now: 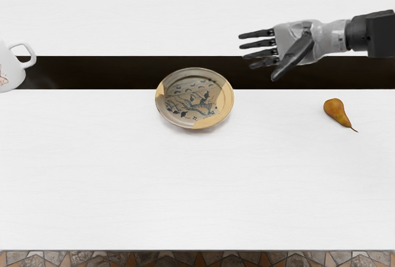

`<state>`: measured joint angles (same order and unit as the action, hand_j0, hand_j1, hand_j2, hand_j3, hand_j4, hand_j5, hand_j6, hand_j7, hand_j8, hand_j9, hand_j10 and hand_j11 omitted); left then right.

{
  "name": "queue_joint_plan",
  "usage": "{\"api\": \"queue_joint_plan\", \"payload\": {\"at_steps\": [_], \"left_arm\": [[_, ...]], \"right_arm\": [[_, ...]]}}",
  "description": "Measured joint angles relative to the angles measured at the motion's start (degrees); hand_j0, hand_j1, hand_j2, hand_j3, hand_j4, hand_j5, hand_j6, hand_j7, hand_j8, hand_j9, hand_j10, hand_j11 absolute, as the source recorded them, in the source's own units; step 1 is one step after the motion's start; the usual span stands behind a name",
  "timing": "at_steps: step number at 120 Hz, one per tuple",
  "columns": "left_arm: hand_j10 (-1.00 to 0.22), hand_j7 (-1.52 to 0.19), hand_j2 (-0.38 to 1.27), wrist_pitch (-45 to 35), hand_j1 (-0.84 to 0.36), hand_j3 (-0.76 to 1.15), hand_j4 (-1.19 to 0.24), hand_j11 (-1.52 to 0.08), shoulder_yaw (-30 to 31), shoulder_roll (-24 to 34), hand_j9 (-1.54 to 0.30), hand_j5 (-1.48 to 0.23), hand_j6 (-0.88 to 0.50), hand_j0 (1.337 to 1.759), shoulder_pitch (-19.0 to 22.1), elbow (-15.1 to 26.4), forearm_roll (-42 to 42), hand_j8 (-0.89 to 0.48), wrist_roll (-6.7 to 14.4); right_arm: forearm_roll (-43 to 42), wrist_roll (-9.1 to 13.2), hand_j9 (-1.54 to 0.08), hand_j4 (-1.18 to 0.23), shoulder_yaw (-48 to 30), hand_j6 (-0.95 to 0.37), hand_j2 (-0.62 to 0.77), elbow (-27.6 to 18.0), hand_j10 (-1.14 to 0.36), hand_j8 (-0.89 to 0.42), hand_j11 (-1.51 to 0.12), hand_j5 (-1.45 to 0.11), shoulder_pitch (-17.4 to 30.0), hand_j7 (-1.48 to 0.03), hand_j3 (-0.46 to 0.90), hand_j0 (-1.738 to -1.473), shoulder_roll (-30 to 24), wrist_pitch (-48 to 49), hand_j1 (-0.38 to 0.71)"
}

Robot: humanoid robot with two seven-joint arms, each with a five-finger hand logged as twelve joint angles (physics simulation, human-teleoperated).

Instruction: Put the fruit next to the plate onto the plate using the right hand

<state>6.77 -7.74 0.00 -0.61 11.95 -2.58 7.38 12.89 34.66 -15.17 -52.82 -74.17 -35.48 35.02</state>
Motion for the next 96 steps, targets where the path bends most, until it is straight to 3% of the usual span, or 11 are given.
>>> {"api": "queue_joint_plan", "payload": {"at_steps": [34, 46, 56, 83, 96], "left_arm": [[0.0, 0.0, 0.0, 0.0, 0.35, 0.0, 0.0, 0.0, 0.0, 0.0, 0.0, 0.0, 0.0, 1.658, 0.0, 0.0, 0.0, 0.0, 0.0], [0.0, 0.0, 0.0, 0.0, 0.35, 0.0, 0.0, 0.0, 0.0, 0.0, 0.0, 0.0, 0.0, 1.658, 0.0, 0.0, 0.0, 0.0, 0.0], [0.0, 0.0, 0.0, 0.0, 0.35, 0.0, 0.0, 0.0, 0.0, 0.0, 0.0, 0.0, 0.0, 1.658, 0.0, 0.0, 0.0, 0.0, 0.0], [0.0, 0.0, 0.0, 0.0, 0.35, 0.0, 0.0, 0.0, 0.0, 0.0, 0.0, 0.0, 0.0, 1.658, 0.0, 0.0, 0.0, 0.0, 0.0], [0.0, 0.0, 0.0, 0.0, 0.35, 0.0, 0.0, 0.0, 0.0, 0.0, 0.0, 0.0, 0.0, 1.658, 0.0, 0.0, 0.0, 0.0, 0.0]], "right_arm": [[-2.4, 0.3, 0.0, 0.0, -0.6, 0.0, 0.0, -0.6, 0.0, 0.0, 0.0, 0.0, -0.5, 0.0, 0.0, -1.658, -1.9, 0.0, -0.35], [-6.8, 0.3, 0.0, 0.0, -0.8, 0.0, 0.0, -1.9, 0.0, 0.0, 0.0, 0.0, -1.6, 0.0, 0.0, -1.658, -4.3, 0.0, -0.35], [-12.1, 0.3, 0.0, 0.0, -0.8, 0.0, 0.0, -5.6, 0.0, 0.0, 0.0, 0.0, -2.3, 0.0, 0.0, -1.658, -6.3, -1.7, -0.35], [-19.6, 0.3, 0.0, 0.0, -0.3, 0.0, 0.0, -18.5, 0.0, 0.0, 0.0, 0.0, -3.7, 0.0, 0.0, -1.658, -13.5, -18.1, -0.35], [-23.6, 0.3, 0.0, 0.0, 0.4, 0.0, 0.0, -21.7, 0.0, 0.0, 0.0, 0.0, -3.6, 0.0, 0.0, -1.658, -14.8, -25.1, -0.35]]}}
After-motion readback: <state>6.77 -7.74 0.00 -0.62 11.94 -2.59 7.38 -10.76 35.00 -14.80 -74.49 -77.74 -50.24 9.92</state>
